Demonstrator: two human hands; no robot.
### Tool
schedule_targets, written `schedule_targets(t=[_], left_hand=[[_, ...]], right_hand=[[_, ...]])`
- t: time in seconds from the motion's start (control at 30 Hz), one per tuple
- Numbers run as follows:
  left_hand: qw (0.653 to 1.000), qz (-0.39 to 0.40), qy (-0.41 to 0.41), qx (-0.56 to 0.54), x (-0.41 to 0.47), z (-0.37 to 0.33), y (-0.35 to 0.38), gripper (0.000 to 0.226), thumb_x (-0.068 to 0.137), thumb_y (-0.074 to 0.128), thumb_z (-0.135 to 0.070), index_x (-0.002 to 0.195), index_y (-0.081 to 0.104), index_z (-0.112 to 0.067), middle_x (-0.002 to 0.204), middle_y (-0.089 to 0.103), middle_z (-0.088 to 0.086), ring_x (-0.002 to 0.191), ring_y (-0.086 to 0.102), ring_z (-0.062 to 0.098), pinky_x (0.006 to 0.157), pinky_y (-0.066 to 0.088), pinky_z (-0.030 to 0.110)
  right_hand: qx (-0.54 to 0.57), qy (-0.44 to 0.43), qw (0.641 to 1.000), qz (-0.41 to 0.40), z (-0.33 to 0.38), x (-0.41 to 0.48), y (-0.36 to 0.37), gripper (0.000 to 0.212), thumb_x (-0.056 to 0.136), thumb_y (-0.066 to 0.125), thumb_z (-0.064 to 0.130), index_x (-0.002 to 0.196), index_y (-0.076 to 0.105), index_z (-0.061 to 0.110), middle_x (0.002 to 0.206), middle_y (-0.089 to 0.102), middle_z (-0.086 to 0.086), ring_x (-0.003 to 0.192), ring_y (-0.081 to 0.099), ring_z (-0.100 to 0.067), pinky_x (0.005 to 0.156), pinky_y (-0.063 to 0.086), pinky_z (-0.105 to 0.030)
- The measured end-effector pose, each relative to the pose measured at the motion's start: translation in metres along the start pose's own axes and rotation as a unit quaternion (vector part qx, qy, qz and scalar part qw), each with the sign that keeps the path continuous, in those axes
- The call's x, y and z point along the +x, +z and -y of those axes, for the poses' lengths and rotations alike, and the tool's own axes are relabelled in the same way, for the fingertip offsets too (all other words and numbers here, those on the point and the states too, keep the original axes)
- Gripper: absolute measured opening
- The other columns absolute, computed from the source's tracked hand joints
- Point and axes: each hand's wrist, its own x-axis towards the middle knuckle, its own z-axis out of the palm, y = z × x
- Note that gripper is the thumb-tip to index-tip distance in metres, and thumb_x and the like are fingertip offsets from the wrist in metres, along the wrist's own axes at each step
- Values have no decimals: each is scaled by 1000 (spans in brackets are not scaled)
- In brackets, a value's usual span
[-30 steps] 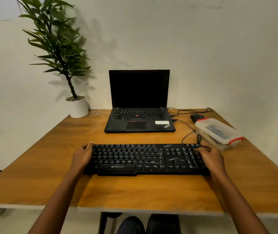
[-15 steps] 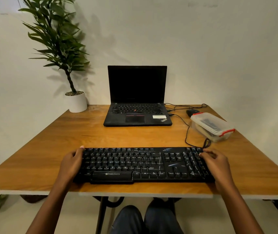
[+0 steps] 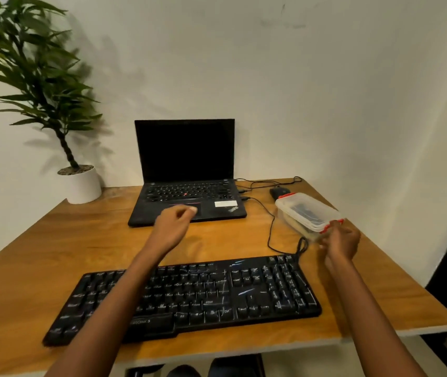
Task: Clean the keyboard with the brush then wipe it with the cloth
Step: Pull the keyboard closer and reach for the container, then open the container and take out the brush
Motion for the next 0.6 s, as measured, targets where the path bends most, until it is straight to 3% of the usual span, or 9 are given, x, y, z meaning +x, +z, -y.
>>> schedule_targets(t=[0.1,0.2,0.27,0.33,0.4,0.47,0.53,0.6], left_hand=[[998,52,42,10,30,-24,43,29,97,49,-24,115,66,-8,114,65,7,96,55,13,82,40,25],[993,103,56,20,52,-43,83,27,97,50,-21,111,66,-5,107,66,8,93,58,17,85,46,31],[991,124,47,16,65,-51,106,25,96,50,-17,108,67,-2,102,66,9,87,59,17,86,49,34],[990,138,31,8,77,-56,127,24,95,51,-14,106,67,-1,101,68,12,81,58,18,81,52,35],[988,156,0,-12,86,-60,144,24,95,49,-14,107,66,-2,98,65,9,79,59,19,65,50,29],[983,177,-36,-33,93,-61,162,18,96,47,-16,93,64,-10,92,57,7,79,56,21,56,44,24],[977,193,-74,-45,95,-60,175,26,97,46,-18,71,50,-20,82,50,7,74,50,20,56,42,25],[968,213,-108,-73,101,-61,193,29,97,46,-21,67,45,-21,75,48,5,75,50,20,61,46,28]], right_hand=[[2,32,999,-24,3,19,12,38,91,56,28,121,40,10,102,58,-12,58,54,-17,34,42,-19],[-28,24,999,-25,0,33,14,37,90,58,22,121,46,5,108,60,-14,68,60,-24,32,43,-17],[-25,24,999,-7,0,42,10,31,89,59,17,115,53,2,105,62,-15,60,59,-22,31,43,-15],[-16,29,999,12,2,51,4,27,88,60,13,111,57,-2,102,63,-15,57,58,-19,34,46,-17],[-22,22,999,25,4,61,-4,25,88,60,12,109,59,-2,99,63,-14,64,60,-21,37,48,-18],[-34,10,998,42,6,70,-11,21,89,59,12,105,61,0,96,63,-12,68,61,-22,39,48,-19],[-41,-2,998,55,8,73,-14,14,90,56,10,100,62,1,93,63,-11,65,58,-20,45,48,-23],[-46,-12,997,57,8,83,-14,11,90,54,9,93,62,2,92,63,-12,68,57,-20,54,49,-27]])
